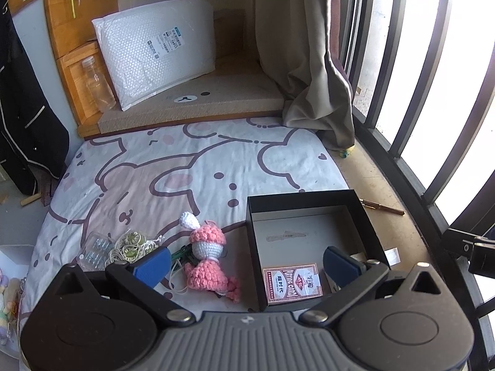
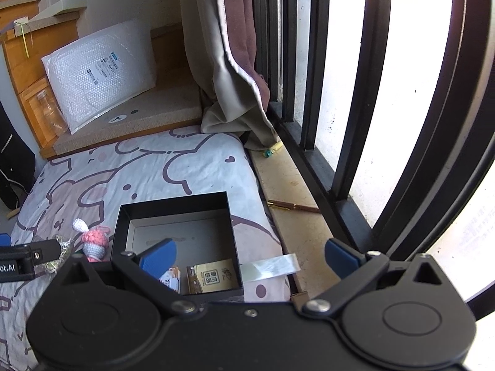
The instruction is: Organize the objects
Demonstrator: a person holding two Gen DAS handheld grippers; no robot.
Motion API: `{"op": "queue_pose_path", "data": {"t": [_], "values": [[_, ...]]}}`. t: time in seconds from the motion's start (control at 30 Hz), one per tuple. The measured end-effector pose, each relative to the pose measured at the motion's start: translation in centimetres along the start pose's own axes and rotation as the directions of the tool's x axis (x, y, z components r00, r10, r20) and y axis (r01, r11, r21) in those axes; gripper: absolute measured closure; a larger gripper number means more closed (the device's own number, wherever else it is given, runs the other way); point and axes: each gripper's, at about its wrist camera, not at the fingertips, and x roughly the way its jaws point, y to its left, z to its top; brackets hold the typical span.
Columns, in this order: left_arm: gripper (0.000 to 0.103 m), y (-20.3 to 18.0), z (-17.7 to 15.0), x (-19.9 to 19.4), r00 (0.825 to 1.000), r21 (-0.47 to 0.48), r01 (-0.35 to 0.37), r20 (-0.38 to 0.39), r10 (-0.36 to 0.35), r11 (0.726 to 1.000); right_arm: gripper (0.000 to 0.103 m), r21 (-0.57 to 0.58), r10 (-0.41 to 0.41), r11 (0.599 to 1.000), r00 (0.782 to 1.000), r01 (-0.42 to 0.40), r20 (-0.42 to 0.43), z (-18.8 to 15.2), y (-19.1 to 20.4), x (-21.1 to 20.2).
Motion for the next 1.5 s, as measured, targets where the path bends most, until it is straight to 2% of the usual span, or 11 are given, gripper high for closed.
{"op": "queue_pose_path", "data": {"t": [0.77, 1.13, 1.5], "values": [[0.000, 2.0, 0.2, 0.0, 0.999, -0.021, -0.017, 0.033, 0.017, 1.000, 0.000, 0.005, 0.006, 1.000, 1.000, -0.006, 0.001, 0.0, 0.8, 0.8], [0.000, 6.5, 0.0, -0.5, 0.996, -0.081, -0.083, 0.033, 0.086, 0.993, 0.000, -0.057, 0.063, 0.996, 0.998, -0.063, -0.008, 0.7, 5.1, 1.8], [0.000, 11.5, -0.4, -1.5, 0.986, -0.163, -0.157, 0.031, 0.164, 0.974, 0.000, -0.129, 0.147, 0.981, 0.989, -0.148, -0.012, 1.2, 10.7, 2.0]]}}
